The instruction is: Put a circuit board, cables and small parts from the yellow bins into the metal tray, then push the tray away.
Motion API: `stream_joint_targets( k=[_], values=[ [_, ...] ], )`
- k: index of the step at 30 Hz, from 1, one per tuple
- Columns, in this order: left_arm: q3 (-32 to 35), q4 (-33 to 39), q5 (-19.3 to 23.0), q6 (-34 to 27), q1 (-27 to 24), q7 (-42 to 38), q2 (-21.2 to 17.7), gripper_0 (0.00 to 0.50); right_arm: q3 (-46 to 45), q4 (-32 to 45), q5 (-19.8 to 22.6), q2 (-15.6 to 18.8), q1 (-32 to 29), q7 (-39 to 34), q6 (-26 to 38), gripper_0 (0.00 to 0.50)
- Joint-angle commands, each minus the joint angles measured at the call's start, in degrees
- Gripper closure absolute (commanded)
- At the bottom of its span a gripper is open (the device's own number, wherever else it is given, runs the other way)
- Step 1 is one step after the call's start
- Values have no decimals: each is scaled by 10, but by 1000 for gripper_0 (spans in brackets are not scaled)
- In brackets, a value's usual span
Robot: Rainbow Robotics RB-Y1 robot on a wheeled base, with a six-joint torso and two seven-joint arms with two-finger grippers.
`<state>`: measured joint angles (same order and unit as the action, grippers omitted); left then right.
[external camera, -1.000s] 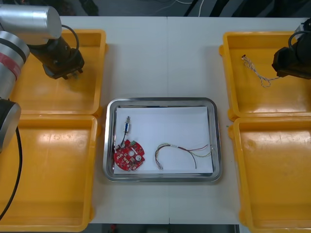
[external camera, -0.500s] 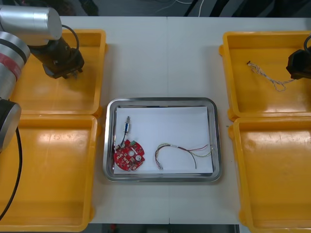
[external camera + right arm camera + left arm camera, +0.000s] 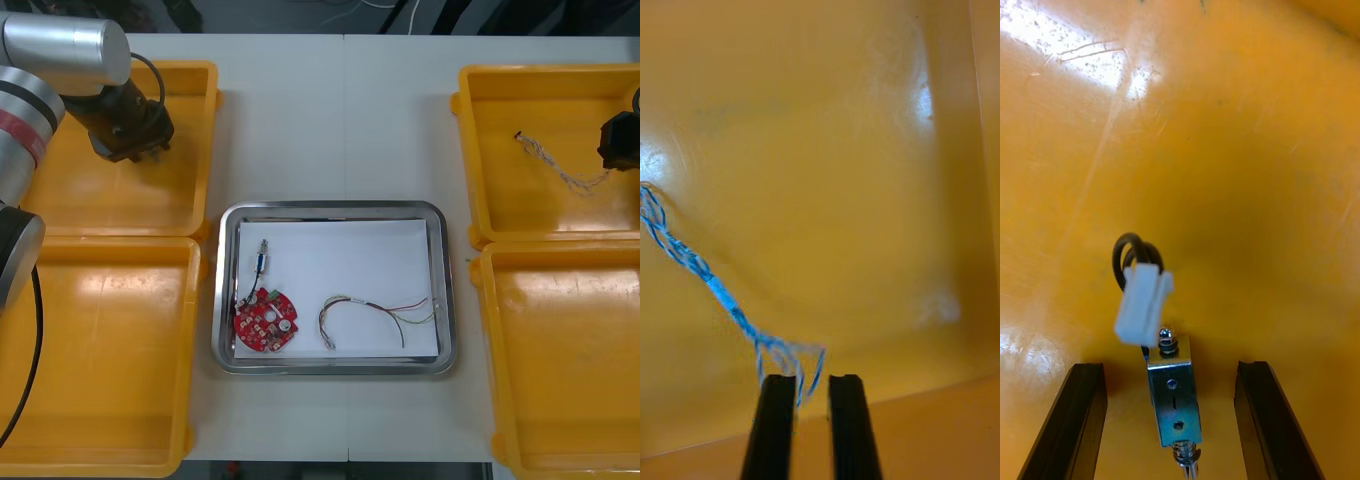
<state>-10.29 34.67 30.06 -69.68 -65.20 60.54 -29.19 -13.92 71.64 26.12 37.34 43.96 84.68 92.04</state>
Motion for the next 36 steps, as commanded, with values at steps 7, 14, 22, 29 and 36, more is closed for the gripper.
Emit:
stream_joint_targets(
  k=[7, 14, 22, 29, 36],
  values=[
    [-21, 4, -2, 10, -12, 48, 6, 224, -10, 21, 5, 27, -2, 12, -5, 0],
    [-23, 4, -1, 10, -11, 54, 6, 500, -16, 21, 10, 28, -2, 25, -5, 0],
    [-22, 4, 4, 3, -12, 58, 3, 500, -15, 21, 13, 28, 3, 36, 7, 0],
    [-22, 58, 21, -64, -12, 64, -22, 500, 9, 21, 13, 20, 24, 41, 14, 0],
    [-21, 133, 36, -161, -12, 65, -51, 500, 57, 14, 16, 14, 40, 45, 10, 0]
  ],
)
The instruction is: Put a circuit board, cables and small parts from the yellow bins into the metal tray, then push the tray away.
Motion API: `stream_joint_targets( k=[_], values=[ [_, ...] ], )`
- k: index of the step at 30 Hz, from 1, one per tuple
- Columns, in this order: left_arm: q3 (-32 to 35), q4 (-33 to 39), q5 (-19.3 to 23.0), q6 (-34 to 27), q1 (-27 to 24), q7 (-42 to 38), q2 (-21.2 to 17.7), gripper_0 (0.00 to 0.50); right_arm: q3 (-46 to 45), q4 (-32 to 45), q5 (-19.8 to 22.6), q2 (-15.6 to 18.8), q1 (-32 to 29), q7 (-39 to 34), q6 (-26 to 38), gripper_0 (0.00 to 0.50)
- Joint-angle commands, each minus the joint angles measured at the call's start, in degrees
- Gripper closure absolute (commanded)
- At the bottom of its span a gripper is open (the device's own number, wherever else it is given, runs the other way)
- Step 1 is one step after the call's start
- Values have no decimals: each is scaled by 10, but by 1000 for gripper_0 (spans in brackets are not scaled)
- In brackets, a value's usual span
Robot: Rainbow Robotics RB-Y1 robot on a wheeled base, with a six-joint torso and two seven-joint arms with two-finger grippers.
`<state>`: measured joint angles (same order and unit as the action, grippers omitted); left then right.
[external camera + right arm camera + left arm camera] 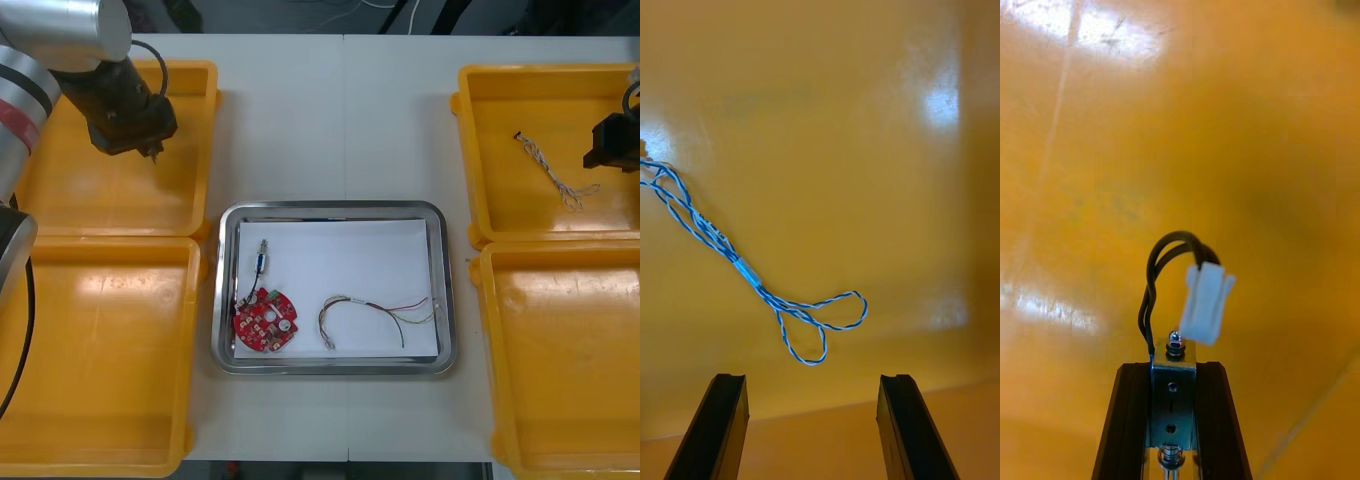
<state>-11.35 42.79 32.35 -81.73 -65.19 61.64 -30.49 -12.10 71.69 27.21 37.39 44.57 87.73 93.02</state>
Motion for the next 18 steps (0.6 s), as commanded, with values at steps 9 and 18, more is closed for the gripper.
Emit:
stream_joint_targets(
  k=[9, 18],
  values=[
    [7, 108, 28, -98, -12, 48, -52, 500, 39, -66, 3, -8, 85, 28, -16, 0],
    [22, 188, 24, -162, 1, 31, -53, 500, 40, -147, 5, -22, 116, 95, -69, 0]
  ],
)
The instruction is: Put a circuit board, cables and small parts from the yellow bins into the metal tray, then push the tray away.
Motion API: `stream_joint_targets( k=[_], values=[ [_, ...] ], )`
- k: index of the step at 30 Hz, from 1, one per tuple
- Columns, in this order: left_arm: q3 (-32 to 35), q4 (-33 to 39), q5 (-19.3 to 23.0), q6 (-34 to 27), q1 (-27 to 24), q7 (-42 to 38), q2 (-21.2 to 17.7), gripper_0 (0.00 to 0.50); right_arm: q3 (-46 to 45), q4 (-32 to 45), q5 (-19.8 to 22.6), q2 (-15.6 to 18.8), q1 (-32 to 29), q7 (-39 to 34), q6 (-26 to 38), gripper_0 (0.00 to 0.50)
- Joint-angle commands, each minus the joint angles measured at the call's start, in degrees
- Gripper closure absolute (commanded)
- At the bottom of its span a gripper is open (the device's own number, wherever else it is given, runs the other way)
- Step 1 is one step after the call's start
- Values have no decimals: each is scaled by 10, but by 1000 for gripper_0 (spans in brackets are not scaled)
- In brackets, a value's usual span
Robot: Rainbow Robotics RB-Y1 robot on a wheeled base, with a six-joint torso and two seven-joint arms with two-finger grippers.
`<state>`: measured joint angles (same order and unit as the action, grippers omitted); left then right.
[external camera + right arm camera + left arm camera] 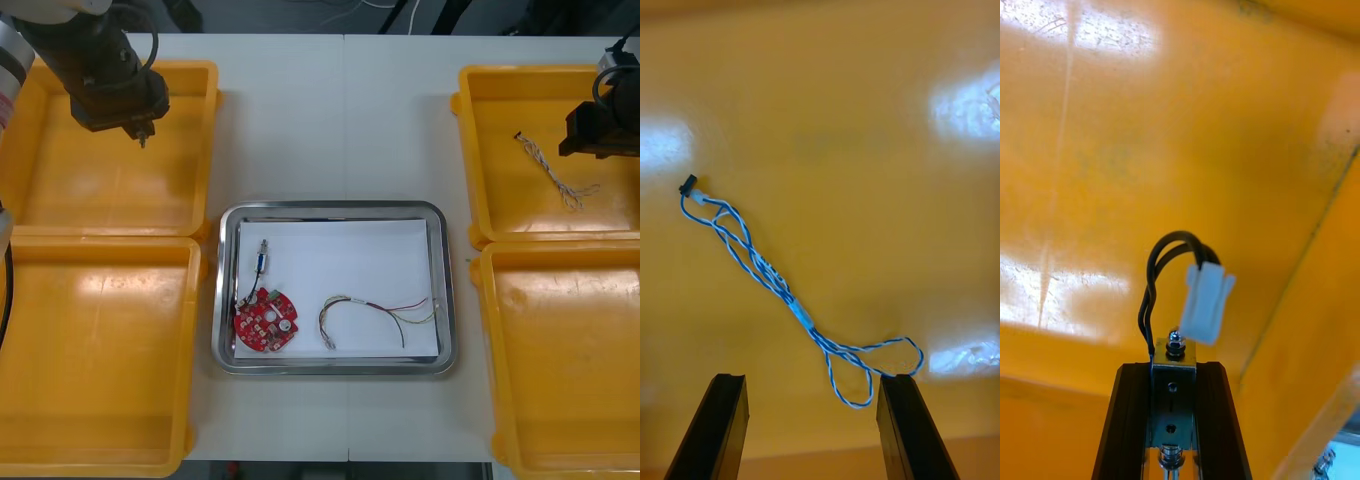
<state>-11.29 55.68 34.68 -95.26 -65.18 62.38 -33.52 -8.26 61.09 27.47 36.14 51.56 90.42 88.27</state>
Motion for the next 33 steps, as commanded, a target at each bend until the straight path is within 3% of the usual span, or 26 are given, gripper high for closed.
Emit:
stream_joint_targets(
  k=[1, 19, 25, 33],
  values=[
    [22, 68, 0, -31, 5, 22, -23, 500, 2, -49, 3, -10, 49, 78, -26, 0],
    [29, 283, 3, -138, 84, -33, -15, 500, 2, -156, 29, -20, 64, 270, -103, 0],
    [32, 335, 3, -147, 95, -66, -1, 500, 3, -214, 29, -22, 87, 296, -136, 0],
    [53, 390, 3, -147, 121, -80, 22, 500, 21, -216, 21, -27, 87, 307, -151, 0]
  ],
)
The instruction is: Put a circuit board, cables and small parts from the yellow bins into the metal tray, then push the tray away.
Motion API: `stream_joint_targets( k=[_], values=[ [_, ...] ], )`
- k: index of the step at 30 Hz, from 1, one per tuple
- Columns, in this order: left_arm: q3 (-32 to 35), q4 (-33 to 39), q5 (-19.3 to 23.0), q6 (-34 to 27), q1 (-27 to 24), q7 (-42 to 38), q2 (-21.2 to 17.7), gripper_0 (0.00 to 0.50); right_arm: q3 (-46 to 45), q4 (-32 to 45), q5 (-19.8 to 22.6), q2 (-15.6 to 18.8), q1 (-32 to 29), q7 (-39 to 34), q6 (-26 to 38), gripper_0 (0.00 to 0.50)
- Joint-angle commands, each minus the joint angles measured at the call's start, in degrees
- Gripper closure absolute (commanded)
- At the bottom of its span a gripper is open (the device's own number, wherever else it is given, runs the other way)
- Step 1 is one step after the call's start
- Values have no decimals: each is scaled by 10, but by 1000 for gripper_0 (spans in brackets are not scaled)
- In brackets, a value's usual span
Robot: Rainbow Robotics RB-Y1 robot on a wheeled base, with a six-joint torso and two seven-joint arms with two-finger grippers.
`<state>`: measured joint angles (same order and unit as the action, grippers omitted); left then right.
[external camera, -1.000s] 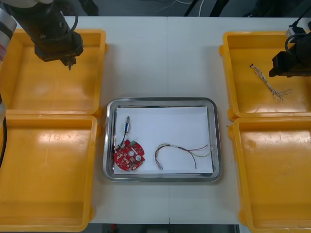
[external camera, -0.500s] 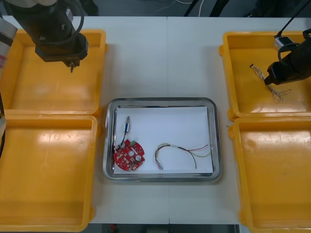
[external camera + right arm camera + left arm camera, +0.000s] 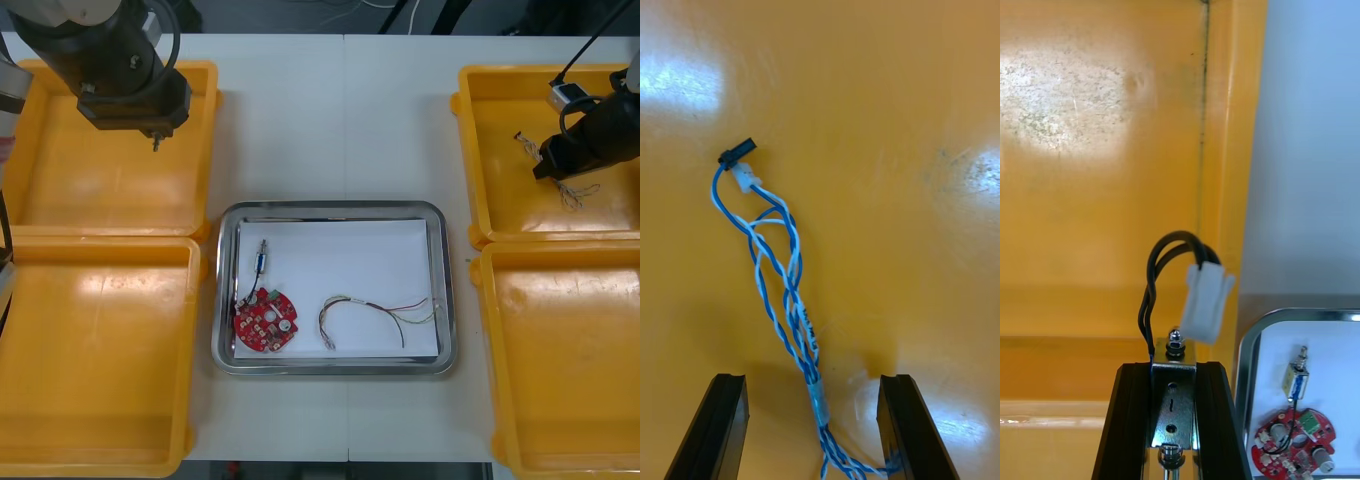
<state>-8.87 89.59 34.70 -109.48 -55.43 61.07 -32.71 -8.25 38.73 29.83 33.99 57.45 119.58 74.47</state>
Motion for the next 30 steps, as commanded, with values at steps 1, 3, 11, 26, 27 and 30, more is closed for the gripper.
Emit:
stream_joint_targets(
  k=[1, 3, 11, 26, 27, 30],
  values=[
    [29, 56, 4, -5, 26, -68, 15, 500, 27, 7, -2, -6, 28, 14, -16, 0],
    [29, 61, 5, -5, 29, -69, 15, 500, 33, 7, -1, -6, 24, 14, -20, 0],
    [31, 66, 2, -5, 30, -77, 23, 500, 35, 7, 1, -6, 13, 15, -24, 0],
    [36, 66, -10, -5, 31, -82, 41, 500, 35, 7, 18, -2, -12, 15, -42, 0],
    [36, 66, -10, -5, 32, -82, 41, 500, 35, 7, 18, -2, -13, 15, -42, 0],
    [40, 66, -10, -5, 32, -81, 41, 500, 35, 7, 18, 1, -16, 18, -42, 0]
  ],
)
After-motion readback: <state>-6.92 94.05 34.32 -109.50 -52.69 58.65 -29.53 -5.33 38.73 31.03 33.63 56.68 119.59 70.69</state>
